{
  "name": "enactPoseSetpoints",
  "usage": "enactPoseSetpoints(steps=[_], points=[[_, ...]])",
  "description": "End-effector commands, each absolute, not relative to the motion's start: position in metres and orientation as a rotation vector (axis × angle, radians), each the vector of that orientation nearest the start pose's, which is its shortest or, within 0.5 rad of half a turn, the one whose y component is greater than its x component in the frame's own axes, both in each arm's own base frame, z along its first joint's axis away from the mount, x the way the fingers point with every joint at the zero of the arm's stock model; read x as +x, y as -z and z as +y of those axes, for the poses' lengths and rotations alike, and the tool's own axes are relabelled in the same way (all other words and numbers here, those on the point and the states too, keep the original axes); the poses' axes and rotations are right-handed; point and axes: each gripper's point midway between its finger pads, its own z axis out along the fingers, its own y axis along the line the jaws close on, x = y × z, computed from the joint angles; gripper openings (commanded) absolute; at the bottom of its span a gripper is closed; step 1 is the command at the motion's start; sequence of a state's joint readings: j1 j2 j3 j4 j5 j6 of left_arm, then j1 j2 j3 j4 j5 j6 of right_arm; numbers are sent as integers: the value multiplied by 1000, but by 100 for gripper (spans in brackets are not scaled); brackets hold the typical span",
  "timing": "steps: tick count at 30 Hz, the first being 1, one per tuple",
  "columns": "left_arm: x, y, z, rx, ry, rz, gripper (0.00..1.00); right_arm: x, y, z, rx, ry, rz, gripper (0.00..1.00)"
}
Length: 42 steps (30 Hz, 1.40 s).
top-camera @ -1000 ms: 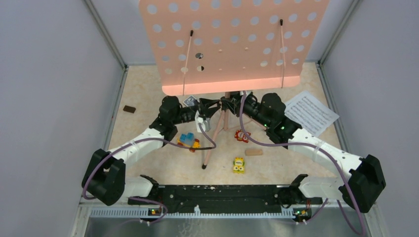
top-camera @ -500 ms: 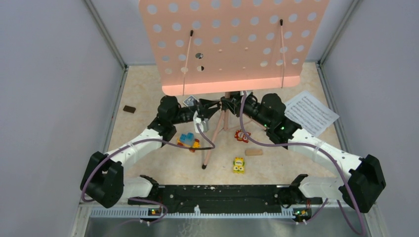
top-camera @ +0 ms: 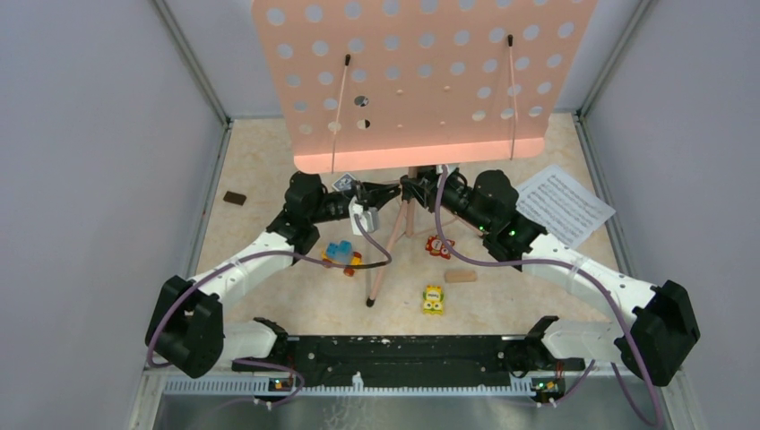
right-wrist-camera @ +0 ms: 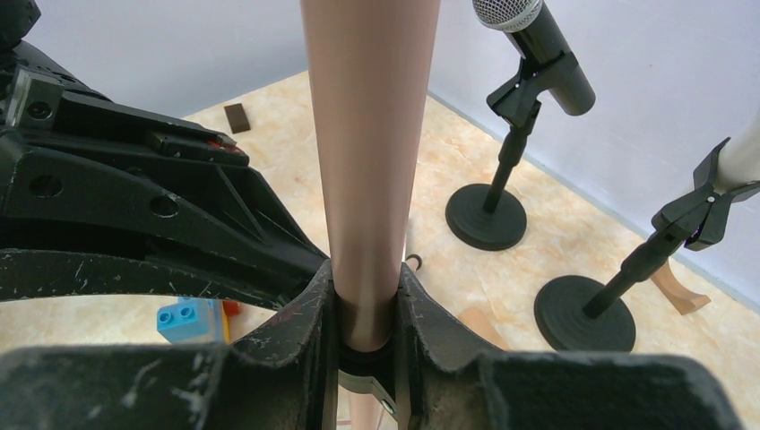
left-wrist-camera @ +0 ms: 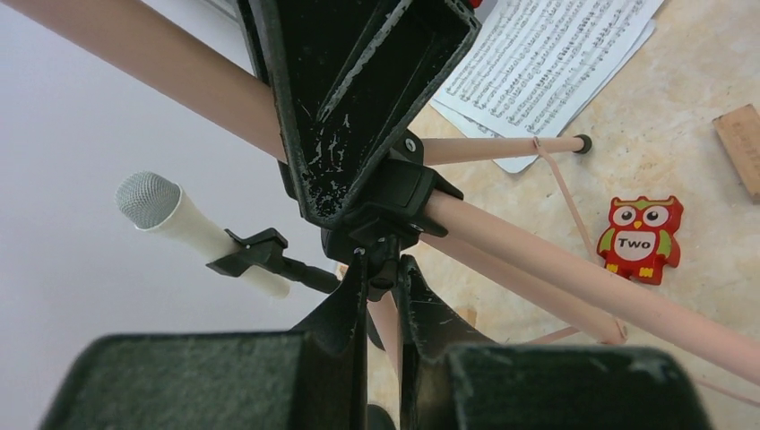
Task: Pack up the instrument practice props
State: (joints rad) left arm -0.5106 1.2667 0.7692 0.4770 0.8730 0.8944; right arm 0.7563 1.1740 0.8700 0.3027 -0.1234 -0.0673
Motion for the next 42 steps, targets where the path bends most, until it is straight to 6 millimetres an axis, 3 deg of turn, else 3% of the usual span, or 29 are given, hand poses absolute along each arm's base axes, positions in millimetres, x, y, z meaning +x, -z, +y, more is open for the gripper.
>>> enactPoseSetpoints(steps=[1,10,15,25,31,38,42], points=[[288,-279,-291,1320,486,771,3,248,-234,319,-948,-776,1592,0],[285,-285,-291,1080,732,967,0,246,-234,319,-944,-792,1594,0],[310,-292,-279,708,866,1237,0,246,-236,320,-945,-794,1591,0],[338,-251,-273,106,1092,1759,0,247,-235,322,-950,-797,1600,0],[327,-236,-275,-259,1262,1986,0,247,-234,322,-953,-797,1605,0],[320,-228,-280,-727,1448,2109,0,246,-235,322,-952,-801,1609,0],[313,-236,-293,-812,1637,2099,0,247,-235,322,-952,-801,1612,0]])
